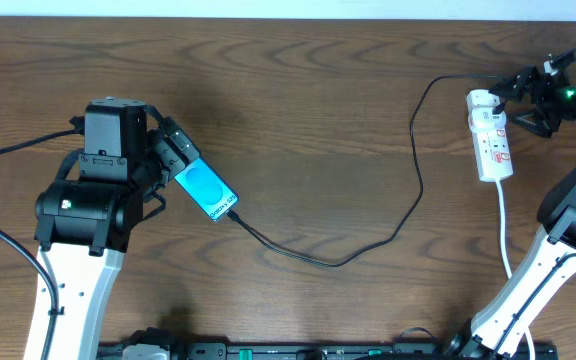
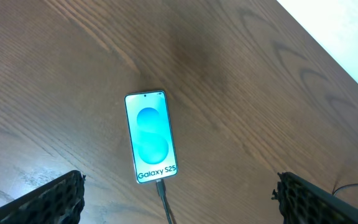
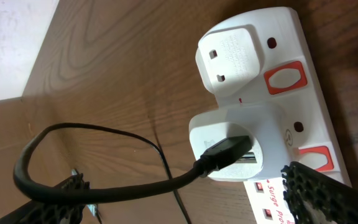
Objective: Plug charger to phone and switch on socket
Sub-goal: 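Press down the orange switch with the right gripper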
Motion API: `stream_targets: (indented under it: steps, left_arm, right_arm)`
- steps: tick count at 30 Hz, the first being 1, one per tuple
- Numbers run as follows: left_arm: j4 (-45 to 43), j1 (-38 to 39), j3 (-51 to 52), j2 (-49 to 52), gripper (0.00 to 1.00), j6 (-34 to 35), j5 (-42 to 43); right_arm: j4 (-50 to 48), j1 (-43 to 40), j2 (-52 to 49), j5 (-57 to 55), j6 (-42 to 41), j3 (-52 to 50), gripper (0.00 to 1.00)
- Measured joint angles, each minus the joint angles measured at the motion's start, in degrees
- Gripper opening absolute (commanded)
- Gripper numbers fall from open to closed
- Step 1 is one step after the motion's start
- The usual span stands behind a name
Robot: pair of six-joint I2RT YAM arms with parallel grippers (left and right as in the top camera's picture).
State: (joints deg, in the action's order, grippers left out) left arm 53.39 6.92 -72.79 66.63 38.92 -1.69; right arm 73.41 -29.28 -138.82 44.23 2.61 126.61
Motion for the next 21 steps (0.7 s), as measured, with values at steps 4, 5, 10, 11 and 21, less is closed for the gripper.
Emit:
stream_targets:
  steps: [4, 5, 10, 11, 21]
  left_arm:
    - [0.00, 0.00, 0.00, 0.00, 0.98, 0.00, 0.00]
    - [0.00, 0.00, 0.00, 0.00, 0.98, 0.00, 0.00]
    - [0.00, 0.00, 0.00, 0.00, 0.98, 0.00, 0.00]
    - [0.00, 0.00, 0.00, 0.00, 0.98, 0.00, 0.00]
    - [0.02, 0.00, 0.00, 0.00, 0.98, -0.02, 0.00]
  right_arm:
    - [-0.02, -0.02, 0.00, -0.17, 0.00, 0.00, 0.99]
    - [-0.02, 0.00, 0.00, -0.33, 0.00, 0.00, 0.99]
    - [-0.24, 0.00, -0.02, -0.57, 0.00, 0.00, 0.99]
    - [-0.31, 0.00, -0.04, -0.57, 0.00, 0.00, 0.99]
    - [-0.66, 0.00, -1.42, -0.81, 0.04, 0.00, 0.99]
